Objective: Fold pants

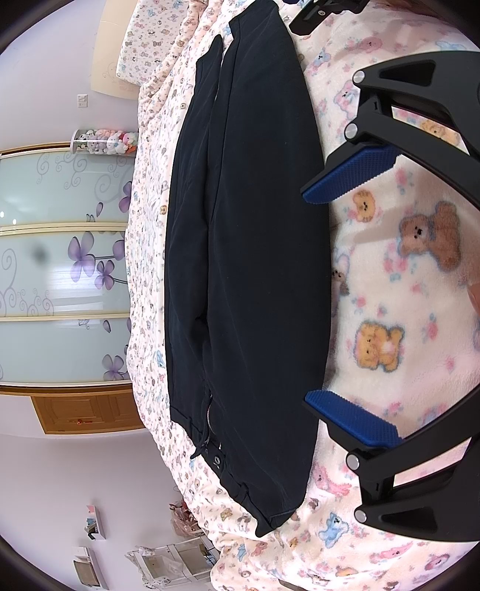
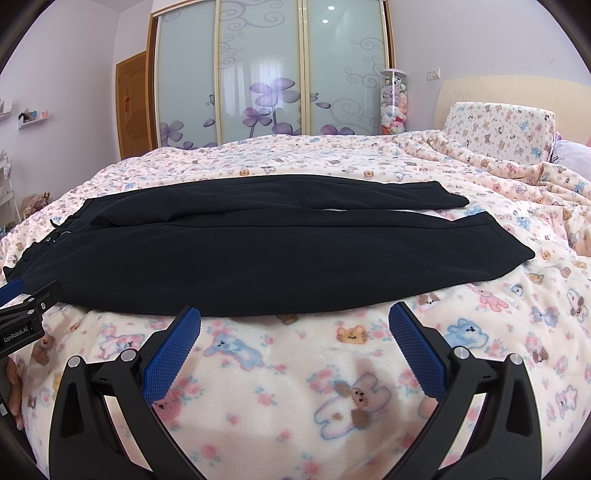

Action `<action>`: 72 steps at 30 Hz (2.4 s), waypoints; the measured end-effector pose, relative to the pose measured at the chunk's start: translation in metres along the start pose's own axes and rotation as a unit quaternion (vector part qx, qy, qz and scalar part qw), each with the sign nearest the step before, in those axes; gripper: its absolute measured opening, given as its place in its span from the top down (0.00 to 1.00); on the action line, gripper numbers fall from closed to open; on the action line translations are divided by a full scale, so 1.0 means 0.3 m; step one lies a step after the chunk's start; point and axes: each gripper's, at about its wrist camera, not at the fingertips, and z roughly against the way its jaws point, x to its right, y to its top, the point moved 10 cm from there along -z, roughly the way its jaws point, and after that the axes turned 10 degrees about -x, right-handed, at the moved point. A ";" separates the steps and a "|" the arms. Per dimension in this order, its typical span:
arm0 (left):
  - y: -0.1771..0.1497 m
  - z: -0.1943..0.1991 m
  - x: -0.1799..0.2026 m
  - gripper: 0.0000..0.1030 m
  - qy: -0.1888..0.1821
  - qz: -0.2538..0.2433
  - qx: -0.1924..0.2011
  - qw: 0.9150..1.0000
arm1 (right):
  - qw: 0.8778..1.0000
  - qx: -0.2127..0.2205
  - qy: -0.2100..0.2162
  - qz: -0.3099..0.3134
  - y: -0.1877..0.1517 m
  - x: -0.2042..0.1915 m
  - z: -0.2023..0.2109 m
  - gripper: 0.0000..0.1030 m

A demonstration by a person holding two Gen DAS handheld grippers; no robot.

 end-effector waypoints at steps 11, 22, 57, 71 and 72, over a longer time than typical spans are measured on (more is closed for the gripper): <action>0.000 0.000 0.000 0.02 0.000 0.000 0.000 1.000 | 1.000 -0.001 0.000 0.000 0.000 0.001 -0.001 0.01; -0.001 0.000 0.000 0.02 0.000 0.000 -0.001 1.000 | 1.000 0.000 0.000 0.000 0.000 0.003 -0.001 0.01; 0.202 0.119 0.023 0.02 0.022 0.020 0.138 0.990 | 0.977 -0.054 -0.008 -0.207 0.647 0.535 -0.304 0.12; 0.171 0.038 0.099 0.02 0.004 -0.031 0.094 0.995 | 0.933 -0.118 -0.160 -0.299 0.781 0.860 -0.866 0.50; 0.165 0.028 0.093 0.02 0.001 -0.028 0.088 0.996 | 0.933 -0.116 -0.169 -0.295 0.791 0.875 -0.883 0.52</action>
